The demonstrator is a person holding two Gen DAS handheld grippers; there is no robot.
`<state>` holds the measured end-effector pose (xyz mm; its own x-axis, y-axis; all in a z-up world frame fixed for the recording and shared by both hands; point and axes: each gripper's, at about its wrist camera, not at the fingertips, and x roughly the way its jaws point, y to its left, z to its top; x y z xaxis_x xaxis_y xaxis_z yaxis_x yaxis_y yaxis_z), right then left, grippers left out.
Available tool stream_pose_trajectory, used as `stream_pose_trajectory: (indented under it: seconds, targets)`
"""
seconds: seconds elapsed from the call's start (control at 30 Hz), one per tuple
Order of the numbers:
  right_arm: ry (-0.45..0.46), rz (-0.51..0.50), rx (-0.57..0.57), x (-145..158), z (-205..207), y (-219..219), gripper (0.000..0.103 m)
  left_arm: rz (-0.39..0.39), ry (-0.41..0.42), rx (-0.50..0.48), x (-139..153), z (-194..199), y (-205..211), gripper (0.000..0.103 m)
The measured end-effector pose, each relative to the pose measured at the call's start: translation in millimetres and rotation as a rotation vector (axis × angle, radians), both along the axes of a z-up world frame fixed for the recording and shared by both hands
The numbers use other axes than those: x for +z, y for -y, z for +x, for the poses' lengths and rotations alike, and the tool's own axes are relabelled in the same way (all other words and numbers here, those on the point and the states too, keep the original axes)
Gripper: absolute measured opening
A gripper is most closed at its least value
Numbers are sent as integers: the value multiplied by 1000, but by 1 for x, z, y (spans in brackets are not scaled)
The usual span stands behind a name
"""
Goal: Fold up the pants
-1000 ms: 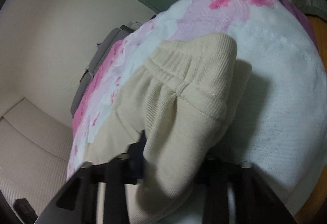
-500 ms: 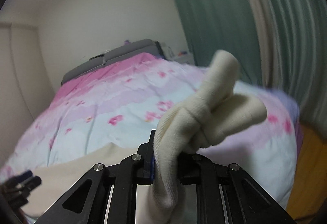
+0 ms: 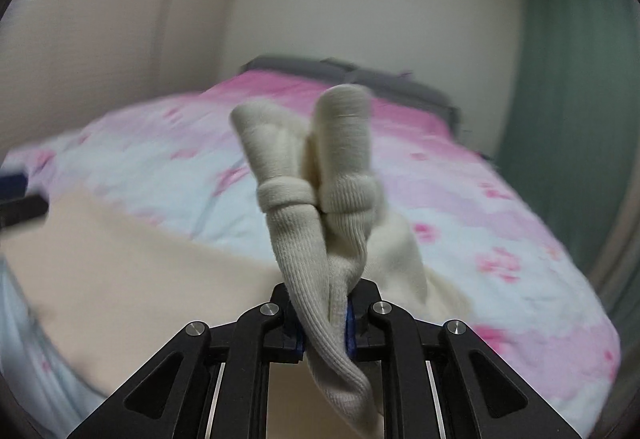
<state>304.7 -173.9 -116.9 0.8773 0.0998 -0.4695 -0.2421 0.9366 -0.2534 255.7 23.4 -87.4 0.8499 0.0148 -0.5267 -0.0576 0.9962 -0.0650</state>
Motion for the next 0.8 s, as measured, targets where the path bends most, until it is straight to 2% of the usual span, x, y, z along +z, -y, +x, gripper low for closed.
stream_pose_trajectory:
  seconds: [0.13,0.27,0.53,0.6,0.7,0.8]
  targets:
    - [-134,-155,131,-64,-7,-74,15,-25,-38,65,-13,-4,-39,76]
    - [-197,-284,133,-104,-27,-87,16,-47,-60,90,-22,-1,-59,76]
    - [-216,-334,146,-101,-50,-88,17,-58,-75,52,-31,1,-53,76]
    - [-218,-358,156,-109,-51,-88,17,-56,-77,40,-32,2,-49,76]
    - [-182,-452,149,-122,-59,-97,22,-48,-81,22,-31,0,-41,76]
    - [-153,-489,142,-121,-65,-103,27,-42,-80,6,-26,-1,-35,76]
